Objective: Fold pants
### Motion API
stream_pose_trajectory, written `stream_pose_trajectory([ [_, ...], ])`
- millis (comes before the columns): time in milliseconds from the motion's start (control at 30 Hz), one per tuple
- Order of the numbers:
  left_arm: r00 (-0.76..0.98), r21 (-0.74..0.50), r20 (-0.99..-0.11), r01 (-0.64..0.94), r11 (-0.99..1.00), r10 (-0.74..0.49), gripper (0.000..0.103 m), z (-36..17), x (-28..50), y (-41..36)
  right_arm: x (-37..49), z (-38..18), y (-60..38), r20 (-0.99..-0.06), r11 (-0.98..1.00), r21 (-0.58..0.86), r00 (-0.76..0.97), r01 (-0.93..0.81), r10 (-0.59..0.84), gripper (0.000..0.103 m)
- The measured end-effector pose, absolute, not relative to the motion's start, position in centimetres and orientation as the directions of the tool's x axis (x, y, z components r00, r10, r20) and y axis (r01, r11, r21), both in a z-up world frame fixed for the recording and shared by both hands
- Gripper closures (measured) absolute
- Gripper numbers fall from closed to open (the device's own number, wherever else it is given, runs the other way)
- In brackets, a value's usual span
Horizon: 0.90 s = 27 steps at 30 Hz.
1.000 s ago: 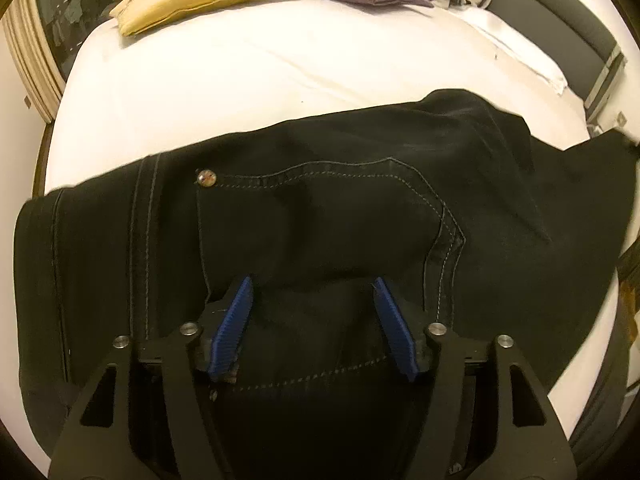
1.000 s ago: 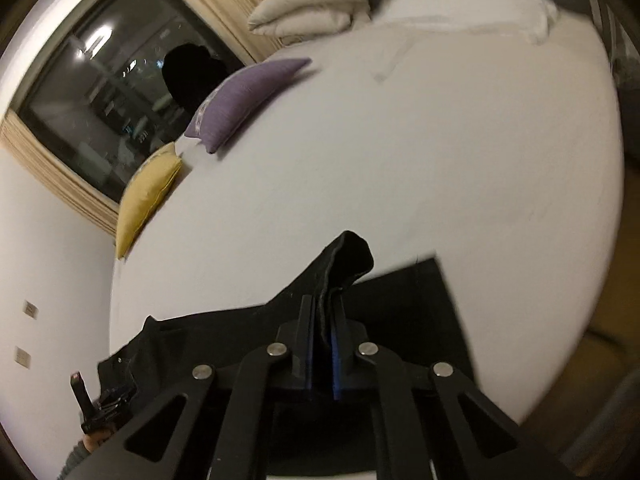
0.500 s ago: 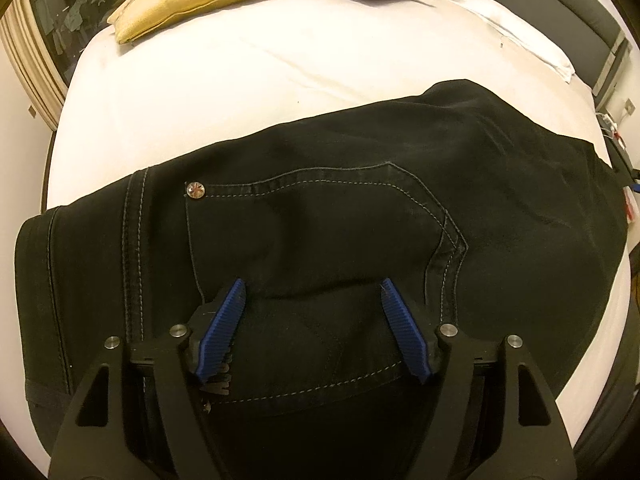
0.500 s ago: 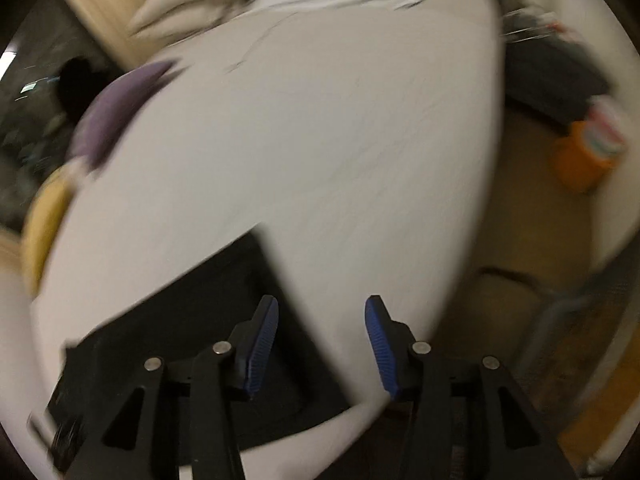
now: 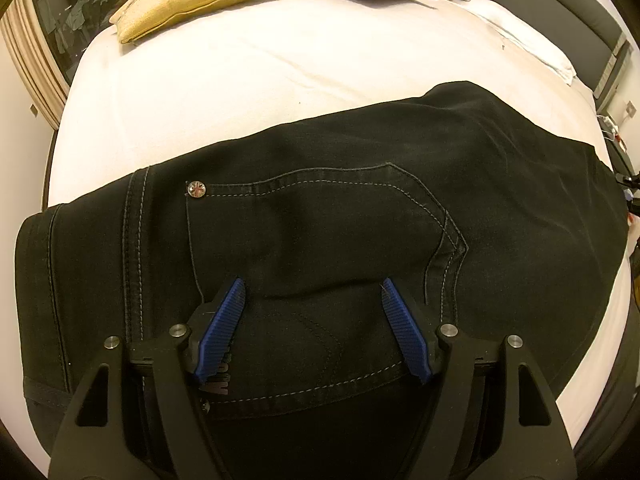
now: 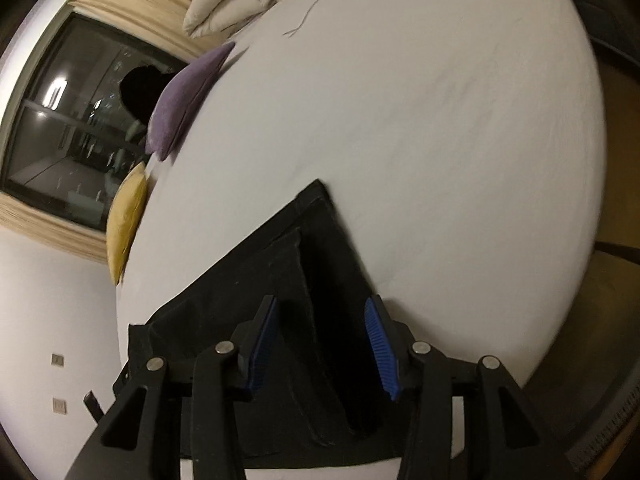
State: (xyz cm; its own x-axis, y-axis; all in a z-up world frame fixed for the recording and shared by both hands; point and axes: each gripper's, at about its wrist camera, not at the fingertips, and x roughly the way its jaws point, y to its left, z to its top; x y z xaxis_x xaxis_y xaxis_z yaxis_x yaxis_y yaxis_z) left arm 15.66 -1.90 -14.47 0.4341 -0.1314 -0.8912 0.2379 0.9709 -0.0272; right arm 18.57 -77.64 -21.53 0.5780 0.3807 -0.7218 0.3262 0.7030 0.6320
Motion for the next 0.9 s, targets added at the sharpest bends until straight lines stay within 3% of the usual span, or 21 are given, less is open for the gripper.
stream_pose_trajectory([
  [33, 0.434, -0.027, -0.891, 0.238, 0.971, -0.131, 0.033, -14.5, 15.7, -1.9, 19.1, -21.4, -77.0, -0.714, 0.708, 0.642, 0.565, 0.293, 0.414, 0.079],
  [100, 0.435, -0.028, -0.891, 0.237, 0.971, -0.131, 0.033, -14.5, 15.7, -1.9, 19.0, -21.2, -76.1, -0.734, 0.75, 0.612, 0.533, 0.252, 0.42, 0.08],
  [200, 0.437, -0.025, -0.89, 0.23, 0.973, -0.126, 0.032, -14.4, 15.6, -2.0, 19.5, -21.2, -74.6, -0.787, 0.813, 0.536, 0.486, 0.229, 0.381, 0.094],
  [333, 0.431, -0.007, -0.897, 0.204, 0.979, -0.096, 0.032, -13.9, 15.7, -2.6, 19.5, -19.4, -75.1, -0.774, 0.792, 0.541, 0.537, 0.283, 0.336, 0.097],
  [533, 0.434, 0.019, -0.896, 0.241, 0.97, -0.09, 0.032, -13.0, 16.5, -5.6, 19.1, -11.0, -75.5, -0.744, 0.85, 0.449, 0.642, 0.276, 0.185, 0.101],
  [600, 0.434, 0.057, -0.899, 0.226, 0.972, -0.048, 0.024, -14.0, 16.9, -6.2, 19.2, -11.1, -76.0, -0.767, 0.856, 0.418, 0.623, 0.304, 0.154, 0.102],
  [700, 0.436, 0.039, -0.898, 0.202, 0.979, -0.054, 0.023, -13.9, 17.2, -6.2, 18.9, -14.9, -76.8, -0.845, 0.852, 0.35, 0.524, 0.389, 0.108, 0.102],
  [800, 0.435, 0.026, -0.897, 0.219, 0.975, -0.074, 0.022, -13.9, 17.0, -6.0, 17.2, -16.7, -76.4, -0.772, 0.788, 0.523, 0.571, 0.324, 0.278, 0.097],
  [867, 0.433, 0.014, -0.897, 0.222, 0.975, -0.086, 0.022, -14.0, 17.0, -6.0, 15.6, -16.8, -74.9, -0.733, 0.795, 0.549, 0.606, 0.258, 0.309, 0.07],
  [900, 0.434, 0.015, -0.897, 0.221, 0.975, -0.085, 0.022, -14.1, 16.9, -5.9, 15.1, -16.8, -74.5, -0.716, 0.794, 0.559, 0.621, 0.237, 0.319, 0.048],
])
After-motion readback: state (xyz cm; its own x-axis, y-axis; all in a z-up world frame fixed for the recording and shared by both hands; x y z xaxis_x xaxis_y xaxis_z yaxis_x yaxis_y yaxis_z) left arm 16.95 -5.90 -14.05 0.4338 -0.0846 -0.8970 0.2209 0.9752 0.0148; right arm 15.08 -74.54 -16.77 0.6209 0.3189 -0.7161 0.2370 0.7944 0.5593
